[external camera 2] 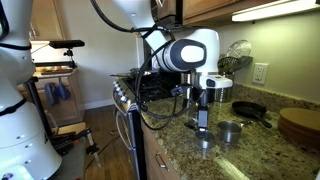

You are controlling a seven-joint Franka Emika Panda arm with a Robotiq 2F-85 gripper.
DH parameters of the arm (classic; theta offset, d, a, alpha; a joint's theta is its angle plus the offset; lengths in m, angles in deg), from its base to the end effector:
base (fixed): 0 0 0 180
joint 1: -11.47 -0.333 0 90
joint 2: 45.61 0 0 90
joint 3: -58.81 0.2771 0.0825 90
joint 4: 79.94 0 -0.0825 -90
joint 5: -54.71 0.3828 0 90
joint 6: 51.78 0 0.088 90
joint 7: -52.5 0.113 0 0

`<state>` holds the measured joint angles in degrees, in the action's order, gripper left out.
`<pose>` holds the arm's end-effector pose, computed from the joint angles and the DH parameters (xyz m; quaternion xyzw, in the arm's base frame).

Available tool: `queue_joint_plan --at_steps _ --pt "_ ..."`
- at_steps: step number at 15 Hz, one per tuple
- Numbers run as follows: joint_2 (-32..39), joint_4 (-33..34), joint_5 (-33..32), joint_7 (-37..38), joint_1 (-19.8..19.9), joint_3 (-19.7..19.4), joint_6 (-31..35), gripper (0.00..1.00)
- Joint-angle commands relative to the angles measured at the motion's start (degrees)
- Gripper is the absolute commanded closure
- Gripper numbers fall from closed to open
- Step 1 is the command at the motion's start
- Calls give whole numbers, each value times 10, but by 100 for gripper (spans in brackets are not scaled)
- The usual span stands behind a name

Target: Stack the metal measuring cups into each other

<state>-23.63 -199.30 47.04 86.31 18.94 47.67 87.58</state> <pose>0.5382 -0.1841 0.1999 0.9183 -0.3877 -0.0047 0.0803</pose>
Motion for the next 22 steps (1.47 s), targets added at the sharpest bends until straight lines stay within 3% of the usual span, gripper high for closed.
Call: queue_joint_plan --at_steps 1,22 --pt "17 16 19 3 -12 -14 10 0" --pt "70 58 60 -4 -9 -22 13 0"
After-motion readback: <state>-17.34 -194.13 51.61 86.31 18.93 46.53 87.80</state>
